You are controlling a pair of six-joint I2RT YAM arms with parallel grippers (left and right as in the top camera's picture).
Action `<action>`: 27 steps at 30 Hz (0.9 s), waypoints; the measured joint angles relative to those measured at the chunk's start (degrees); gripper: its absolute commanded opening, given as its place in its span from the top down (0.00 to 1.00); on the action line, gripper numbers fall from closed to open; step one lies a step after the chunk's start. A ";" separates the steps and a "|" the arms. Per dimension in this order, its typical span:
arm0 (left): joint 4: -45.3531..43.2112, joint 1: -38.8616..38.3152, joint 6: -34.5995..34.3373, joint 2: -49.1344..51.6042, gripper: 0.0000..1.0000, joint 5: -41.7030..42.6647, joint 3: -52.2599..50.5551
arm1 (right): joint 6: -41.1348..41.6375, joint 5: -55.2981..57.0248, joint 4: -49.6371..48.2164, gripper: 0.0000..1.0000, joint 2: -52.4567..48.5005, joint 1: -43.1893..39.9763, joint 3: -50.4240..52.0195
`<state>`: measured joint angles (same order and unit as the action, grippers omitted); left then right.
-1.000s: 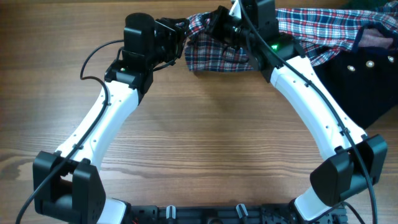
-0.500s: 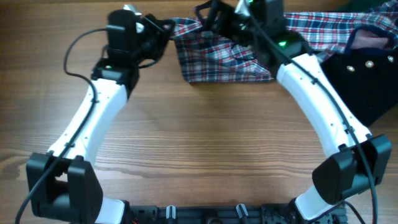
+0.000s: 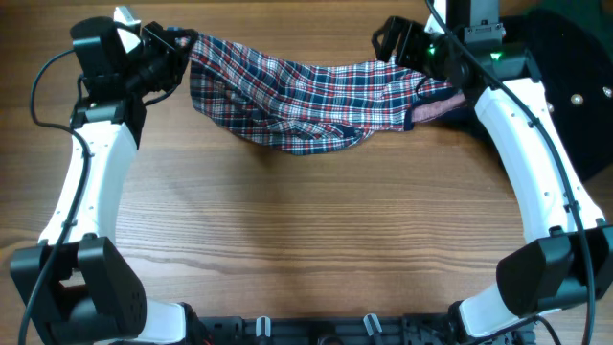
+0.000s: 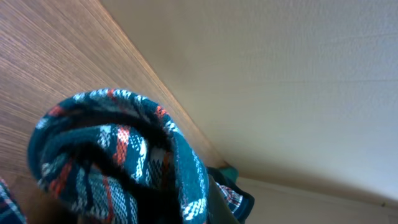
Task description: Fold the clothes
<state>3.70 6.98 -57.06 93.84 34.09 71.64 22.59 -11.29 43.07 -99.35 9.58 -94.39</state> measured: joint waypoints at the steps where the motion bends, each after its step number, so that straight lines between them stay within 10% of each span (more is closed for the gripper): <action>1: 0.22 0.33 0.61 0.00 0.96 0.20 0.00 | 0.02 0.81 2.73 0.00 0.00 0.00 0.00; 27: 5.42 12.52 16.35 0.00 0.96 -2.93 0.00 | 4.42 9.97 10.49 0.00 -12.83 -8.13 -0.07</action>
<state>9.13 19.51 -40.71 93.84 31.16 71.64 27.00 -1.32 53.56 -112.18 1.45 -94.45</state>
